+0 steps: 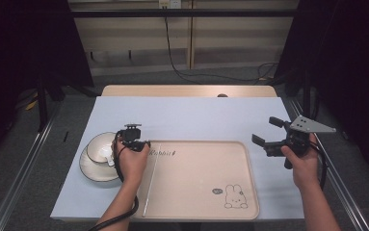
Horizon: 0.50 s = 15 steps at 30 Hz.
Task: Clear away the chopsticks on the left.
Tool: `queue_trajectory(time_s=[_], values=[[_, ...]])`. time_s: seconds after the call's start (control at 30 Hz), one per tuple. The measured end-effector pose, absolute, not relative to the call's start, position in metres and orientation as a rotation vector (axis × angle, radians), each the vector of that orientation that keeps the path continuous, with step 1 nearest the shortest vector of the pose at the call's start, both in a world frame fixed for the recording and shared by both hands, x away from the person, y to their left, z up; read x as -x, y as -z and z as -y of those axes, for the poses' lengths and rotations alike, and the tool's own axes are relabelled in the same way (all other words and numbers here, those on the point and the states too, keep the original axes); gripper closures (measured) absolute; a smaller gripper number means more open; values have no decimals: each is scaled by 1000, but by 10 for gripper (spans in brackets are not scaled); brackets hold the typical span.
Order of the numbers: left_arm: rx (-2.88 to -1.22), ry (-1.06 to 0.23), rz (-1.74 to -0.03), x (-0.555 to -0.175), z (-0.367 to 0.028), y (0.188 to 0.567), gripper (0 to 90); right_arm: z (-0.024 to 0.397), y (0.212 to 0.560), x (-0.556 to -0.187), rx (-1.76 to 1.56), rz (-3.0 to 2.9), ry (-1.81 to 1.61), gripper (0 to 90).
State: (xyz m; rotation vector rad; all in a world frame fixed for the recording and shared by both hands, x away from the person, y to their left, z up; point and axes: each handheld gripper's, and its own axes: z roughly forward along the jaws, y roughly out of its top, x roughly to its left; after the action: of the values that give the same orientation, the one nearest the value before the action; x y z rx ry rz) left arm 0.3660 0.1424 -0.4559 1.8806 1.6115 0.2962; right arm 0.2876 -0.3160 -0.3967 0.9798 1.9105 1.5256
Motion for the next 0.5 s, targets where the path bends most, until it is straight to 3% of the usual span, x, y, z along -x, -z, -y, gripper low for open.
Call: queue_trajectory(time_s=[0.5], values=[[-1911, -298, -1641, -368, -143, 458, 854, 316, 397, -288, -974, -1910, -1530, 18]])
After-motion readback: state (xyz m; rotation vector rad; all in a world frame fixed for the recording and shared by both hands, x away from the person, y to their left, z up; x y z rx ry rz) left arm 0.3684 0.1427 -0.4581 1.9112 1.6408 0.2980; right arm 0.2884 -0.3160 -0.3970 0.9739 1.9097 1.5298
